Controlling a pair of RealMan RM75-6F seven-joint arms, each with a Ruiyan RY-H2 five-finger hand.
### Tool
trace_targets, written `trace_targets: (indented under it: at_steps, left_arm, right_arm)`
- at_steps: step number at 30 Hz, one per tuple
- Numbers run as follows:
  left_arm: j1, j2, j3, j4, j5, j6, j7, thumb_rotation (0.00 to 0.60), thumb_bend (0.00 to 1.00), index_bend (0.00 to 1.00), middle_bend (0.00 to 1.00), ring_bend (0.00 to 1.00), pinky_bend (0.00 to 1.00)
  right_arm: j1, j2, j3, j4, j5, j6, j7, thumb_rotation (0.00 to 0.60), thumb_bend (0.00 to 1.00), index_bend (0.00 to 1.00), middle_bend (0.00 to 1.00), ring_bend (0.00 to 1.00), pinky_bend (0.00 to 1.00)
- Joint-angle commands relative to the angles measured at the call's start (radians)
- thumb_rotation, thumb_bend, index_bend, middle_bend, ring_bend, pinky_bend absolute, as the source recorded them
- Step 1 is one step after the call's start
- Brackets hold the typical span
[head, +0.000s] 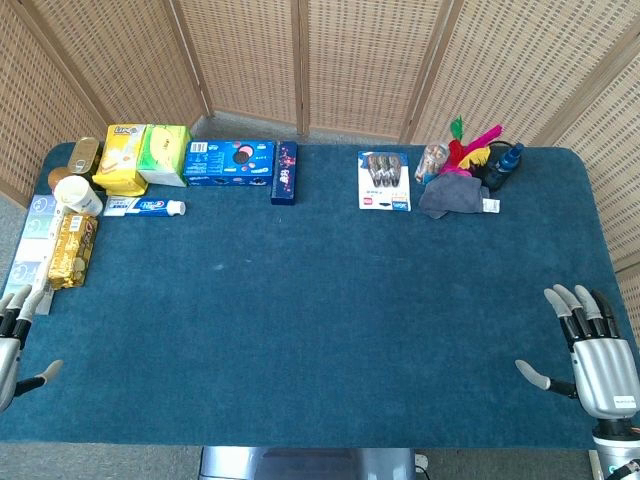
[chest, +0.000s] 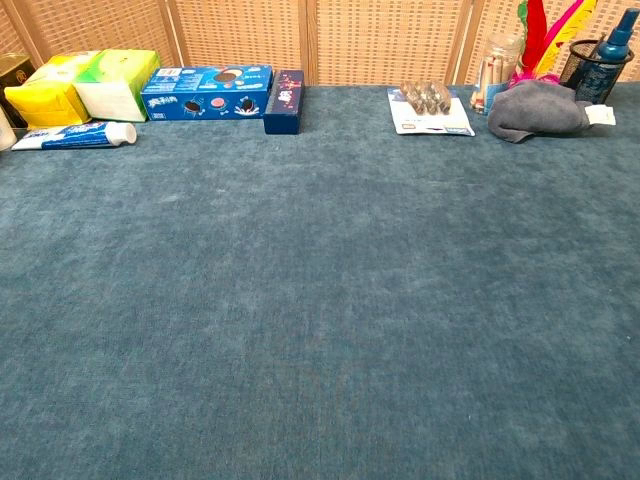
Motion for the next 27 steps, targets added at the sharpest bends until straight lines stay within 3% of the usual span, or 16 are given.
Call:
trace_targets:
  at_steps: [1, 11, 14, 15, 17, 19, 22, 27]
  left_arm:
    - [0.0, 0.001, 0.0, 0.0, 0.002, 0.001, -0.001, 0.536, 0.15, 0.0, 0.0, 0.0, 0.0]
    - [0.003, 0.0, 0.002, 0.006, 0.018, 0.01, -0.011, 0.541, 0.15, 0.0, 0.0, 0.0, 0.0]
    - [-0.001, -0.001, 0.001, 0.007, 0.015, 0.002, -0.009, 0.54, 0.15, 0.0, 0.0, 0.0, 0.0]
    - [-0.002, -0.002, 0.0, 0.008, 0.013, 0.0, -0.009, 0.538, 0.15, 0.0, 0.0, 0.0, 0.0]
    - [-0.002, -0.002, 0.0, 0.009, 0.012, 0.001, -0.01, 0.535, 0.15, 0.0, 0.0, 0.0, 0.0]
    - [0.0, -0.001, -0.001, 0.008, 0.014, 0.005, -0.014, 0.538, 0.15, 0.0, 0.0, 0.0, 0.0]
    - [0.004, 0.004, -0.002, 0.004, 0.015, 0.013, -0.023, 0.539, 0.15, 0.0, 0.0, 0.0, 0.0]
    - [0.004, 0.005, -0.004, 0.006, 0.009, 0.011, -0.031, 0.537, 0.15, 0.0, 0.0, 0.0, 0.0]
  right_arm:
    - [0.0, 0.0, 0.0, 0.001, -0.002, 0.0, 0.001, 0.0, 0.0, 0.0, 0.0, 0.0, 0.0]
    - [0.004, -0.014, 0.006, 0.027, -0.03, 0.025, 0.008, 0.0, 0.0, 0.0, 0.02, 0.0, 0.0]
    - [0.011, -0.035, 0.016, 0.059, -0.046, 0.044, 0.022, 0.0, 0.0, 0.0, 0.2, 0.15, 0.01]
    - [0.014, -0.042, 0.02, 0.07, -0.053, 0.051, 0.03, 0.0, 0.0, 0.0, 0.3, 0.26, 0.06]
    - [0.026, -0.057, 0.021, 0.1, -0.077, 0.06, 0.063, 0.0, 0.0, 0.0, 0.5, 0.47, 0.26]
    - [0.034, -0.065, 0.017, 0.123, -0.091, 0.059, 0.087, 0.0, 0.0, 0.0, 0.68, 0.68, 0.58]
    - [0.061, -0.054, -0.013, 0.131, -0.12, 0.014, 0.176, 0.0, 0.0, 0.0, 0.8, 0.8, 0.81]
    - [0.142, 0.024, -0.095, 0.086, -0.17, -0.13, 0.481, 0.0, 0.0, 0.0, 0.88, 0.86, 0.94]
